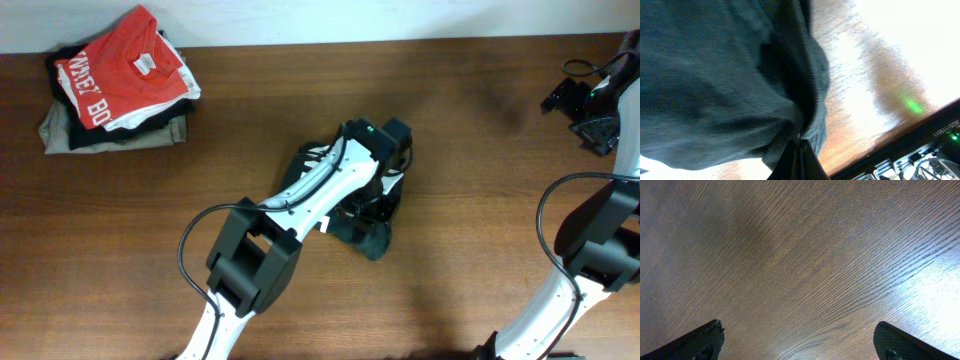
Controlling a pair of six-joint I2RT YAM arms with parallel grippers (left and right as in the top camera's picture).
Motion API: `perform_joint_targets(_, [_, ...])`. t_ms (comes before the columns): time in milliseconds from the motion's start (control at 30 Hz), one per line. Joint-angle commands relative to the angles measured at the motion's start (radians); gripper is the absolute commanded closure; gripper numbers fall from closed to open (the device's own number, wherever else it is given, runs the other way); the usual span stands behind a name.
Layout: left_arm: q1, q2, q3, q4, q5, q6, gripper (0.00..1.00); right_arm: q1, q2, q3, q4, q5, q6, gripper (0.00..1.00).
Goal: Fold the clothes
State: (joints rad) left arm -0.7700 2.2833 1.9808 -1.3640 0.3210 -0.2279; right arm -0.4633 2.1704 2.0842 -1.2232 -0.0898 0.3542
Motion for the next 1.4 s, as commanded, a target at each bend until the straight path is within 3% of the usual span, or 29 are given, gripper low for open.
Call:
perform_joint_targets(0, [-0.063,0.015,-0.005,0.019,0.031,0.005,0.99,-0.002,-0.019,0.012,0.0,0.013,-0.009,0.01])
perform_joint_targets(133, [-0.145,0.051,-0.005,0.062,0.031,0.005,0.99,-0.002,-0.019,0.012,0.0,0.013,-0.009,0.01])
perform_joint_targets(167, [-0.156,0.058,-0.005,0.055,0.031,0.005,0.94,-0.002,-0.019,0.012,0.0,0.013,-0.009,0.01])
perform_joint_targets(200, [-0.167,0.058,-0.005,0.055,0.031,0.005,0.81,-0.002,-0.019,0.012,0.0,0.013,-0.009,0.01])
perform_joint_targets(267, [-0.175,0.058,0.006,0.042,0.031,0.014,0.42,-0.002,-0.019,0.012,0.0,0.013,-0.009,0.01])
perform_joint_targets(300, [-0.168,0.058,0.035,0.016,0.03,0.022,0.33,-0.002,-0.019,0.012,0.0,0.013,-0.009,0.01])
perform_joint_targets(367, [-0.136,0.058,0.163,-0.057,0.012,0.056,0.32,-0.002,-0.019,0.012,0.0,0.013,-0.009,0.01])
perform_joint_targets(467, [-0.066,0.058,0.389,-0.113,-0.183,0.058,0.32,-0.002,-0.019,0.012,0.0,0.013,-0.009,0.01])
perform_joint_targets(500, [-0.027,0.058,0.439,-0.08,-0.239,0.058,0.26,-0.002,-0.019,0.012,0.0,0.013,-0.009,0.01])
perform_joint_targets(600, [0.071,0.091,0.435,0.055,-0.222,0.035,0.26,-0.002,-0.019,0.012,0.0,0.013,-0.009,0.01])
perform_joint_targets(700, [0.086,0.184,0.435,0.112,-0.137,0.035,0.28,-0.002,-0.019,0.012,0.0,0.013,-0.009,0.01])
perform_joint_targets(800, [0.064,0.274,0.435,0.169,-0.047,0.035,0.28,-0.002,-0.019,0.012,0.0,0.013,-0.009,0.01])
perform_joint_targets(1067, [-0.081,0.329,0.454,0.249,-0.047,0.053,0.27,-0.002,-0.019,0.012,0.0,0.013,-0.009,0.01])
perform_joint_targets(1167, [-0.103,0.323,0.548,0.191,-0.048,0.066,0.27,-0.002,-0.019,0.012,0.0,0.013,-0.009,0.01])
perform_joint_targets(1233, [-0.094,0.317,0.676,0.107,-0.071,0.066,0.2,-0.002,-0.019,0.012,0.0,0.013,-0.009,0.01])
perform_joint_targets(1267, [-0.076,0.314,0.768,0.049,-0.104,0.066,0.01,-0.002,-0.019,0.012,0.0,0.013,-0.009,0.01])
perform_joint_targets(1367, [0.048,0.306,0.988,-0.121,-0.176,0.098,0.01,-0.002,-0.019,0.012,0.0,0.013,-0.009,0.01])
